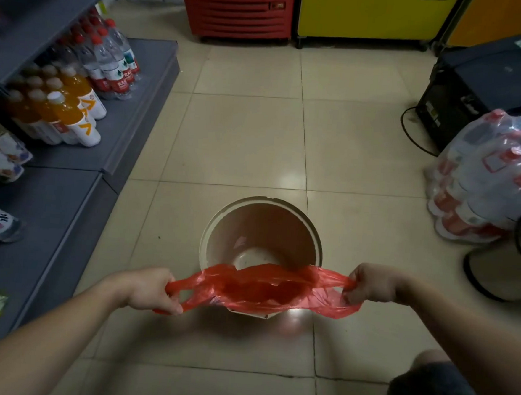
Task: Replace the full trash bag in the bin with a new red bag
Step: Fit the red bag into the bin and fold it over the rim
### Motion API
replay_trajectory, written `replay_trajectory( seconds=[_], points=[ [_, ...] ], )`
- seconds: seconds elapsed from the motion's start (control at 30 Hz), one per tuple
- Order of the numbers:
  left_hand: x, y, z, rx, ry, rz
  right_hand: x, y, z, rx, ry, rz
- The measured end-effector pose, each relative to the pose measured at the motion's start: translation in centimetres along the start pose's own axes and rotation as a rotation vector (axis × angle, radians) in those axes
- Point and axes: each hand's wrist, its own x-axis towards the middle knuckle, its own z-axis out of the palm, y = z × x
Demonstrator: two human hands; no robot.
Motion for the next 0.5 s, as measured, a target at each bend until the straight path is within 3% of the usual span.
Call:
replay_trajectory(
  seconds=[0.2,0.4,0.5],
  points=[
    [1.9,0.0,1.7,0.13,0.101,0.011,2.0,0.7,1.2,-0.078,0.098,0.01],
    [0.4,1.7,-0.1,-0.174,0.235,0.075,0.4,0.2,0.2,0.278,0.137,-0.16],
    [0.0,3.9,0.0,-0.164,0.4,0.12,-0.5,-1.4,0.2,0.067,0.295,-0.263]
  ],
)
